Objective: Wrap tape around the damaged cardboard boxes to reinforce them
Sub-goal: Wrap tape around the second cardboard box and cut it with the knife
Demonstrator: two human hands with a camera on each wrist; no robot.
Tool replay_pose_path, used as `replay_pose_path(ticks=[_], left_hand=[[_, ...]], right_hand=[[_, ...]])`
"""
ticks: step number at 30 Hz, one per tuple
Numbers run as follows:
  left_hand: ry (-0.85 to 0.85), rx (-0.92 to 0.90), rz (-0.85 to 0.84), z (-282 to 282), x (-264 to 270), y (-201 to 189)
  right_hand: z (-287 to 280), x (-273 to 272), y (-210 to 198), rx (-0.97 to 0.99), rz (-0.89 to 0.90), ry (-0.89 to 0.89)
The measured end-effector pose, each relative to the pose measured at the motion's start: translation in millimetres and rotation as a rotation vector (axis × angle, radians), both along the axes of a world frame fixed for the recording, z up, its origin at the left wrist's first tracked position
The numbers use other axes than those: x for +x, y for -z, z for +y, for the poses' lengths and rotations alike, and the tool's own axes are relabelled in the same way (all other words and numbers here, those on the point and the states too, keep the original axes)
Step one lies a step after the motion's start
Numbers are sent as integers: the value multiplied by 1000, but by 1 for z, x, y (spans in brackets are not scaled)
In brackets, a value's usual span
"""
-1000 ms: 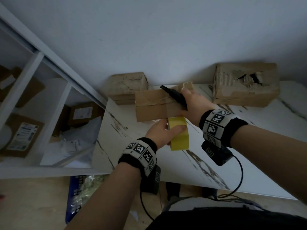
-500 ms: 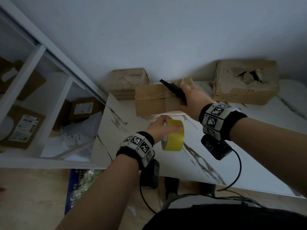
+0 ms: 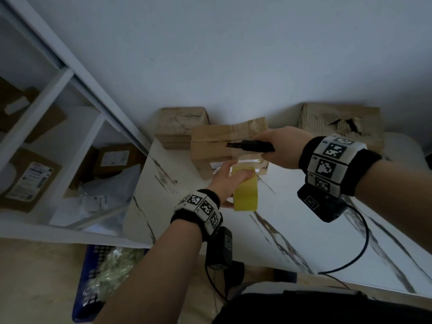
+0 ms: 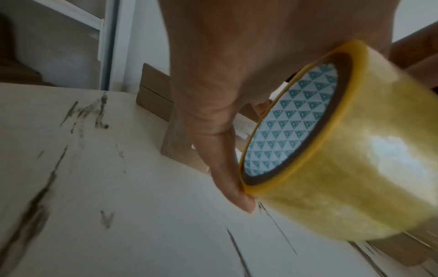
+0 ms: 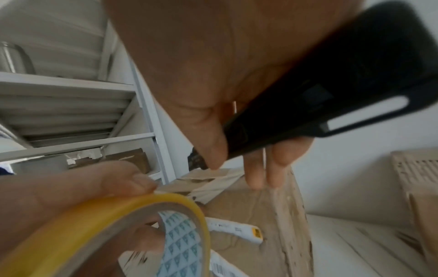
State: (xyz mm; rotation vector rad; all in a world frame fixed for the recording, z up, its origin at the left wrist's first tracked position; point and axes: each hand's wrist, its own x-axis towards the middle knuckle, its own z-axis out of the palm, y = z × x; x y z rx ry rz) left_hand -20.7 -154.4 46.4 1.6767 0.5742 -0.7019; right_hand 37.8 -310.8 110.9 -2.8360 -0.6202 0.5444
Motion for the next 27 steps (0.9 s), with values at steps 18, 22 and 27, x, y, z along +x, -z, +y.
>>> replay_pose_path(ticks=[18,22,27], left_hand=[[23,-4,-18,3,-3,4],[34,13,-37,2,-4,2],[39,47,-69,1,-4,1]], right_hand=[[19,-2,-6,-330,-149,-50],[23,-5,-3,-369,-133,-50],[20,-7,-5,-369,-112,-16]])
